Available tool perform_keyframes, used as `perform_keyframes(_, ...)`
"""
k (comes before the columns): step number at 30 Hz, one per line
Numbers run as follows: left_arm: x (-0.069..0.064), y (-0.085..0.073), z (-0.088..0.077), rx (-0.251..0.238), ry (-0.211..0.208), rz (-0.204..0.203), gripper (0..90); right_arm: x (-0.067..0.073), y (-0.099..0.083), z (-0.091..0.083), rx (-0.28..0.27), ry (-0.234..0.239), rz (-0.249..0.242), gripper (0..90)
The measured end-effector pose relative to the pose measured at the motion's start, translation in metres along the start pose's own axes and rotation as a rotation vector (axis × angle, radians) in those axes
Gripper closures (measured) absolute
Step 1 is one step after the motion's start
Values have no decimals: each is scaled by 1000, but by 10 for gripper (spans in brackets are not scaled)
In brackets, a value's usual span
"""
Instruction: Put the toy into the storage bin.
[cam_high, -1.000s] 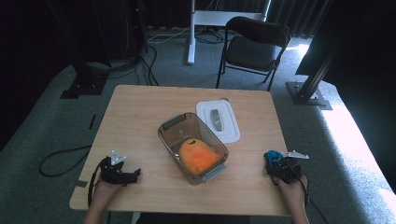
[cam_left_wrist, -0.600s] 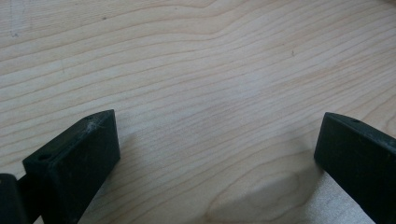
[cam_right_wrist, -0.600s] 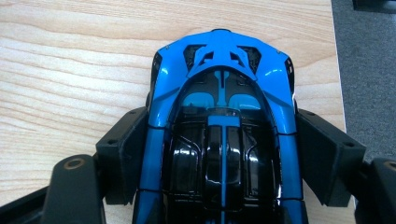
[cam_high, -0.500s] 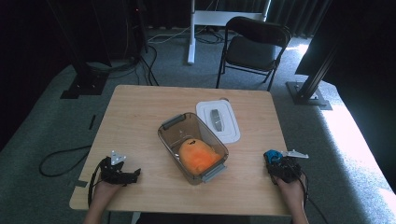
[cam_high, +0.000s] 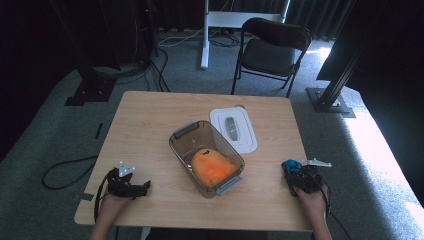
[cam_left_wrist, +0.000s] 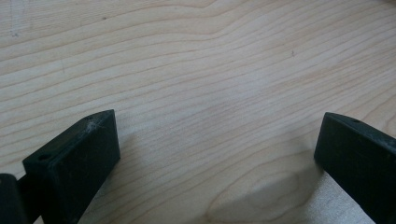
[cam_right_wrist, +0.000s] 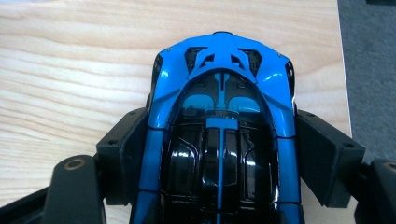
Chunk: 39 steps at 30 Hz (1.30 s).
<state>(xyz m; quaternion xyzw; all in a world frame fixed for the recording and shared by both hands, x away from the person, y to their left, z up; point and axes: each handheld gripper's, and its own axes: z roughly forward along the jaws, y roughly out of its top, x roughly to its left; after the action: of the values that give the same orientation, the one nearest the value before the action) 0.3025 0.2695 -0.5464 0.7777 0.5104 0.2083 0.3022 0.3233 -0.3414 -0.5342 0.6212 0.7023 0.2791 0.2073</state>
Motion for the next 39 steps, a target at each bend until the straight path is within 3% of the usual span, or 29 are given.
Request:
perform_keyframes(6,0,0,0,1,0,0,5,1,10,-11,-46,13,11,249)
perform_keyframes(12,0,0,0,0,0,0,5,3,17,-20,-49,19,-2,249)
perform_keyframes(14,0,0,0,0,0,0,5,3,20,-23,-47,43,6,248)
perform_keyframes(20,0,0,0,0,0,0,5,9,31,-34,-58,35,-39,248)
perform_keyframes(39,0,0,0,0,0,-1,5,40,72,-68,-134,78,-154,249)
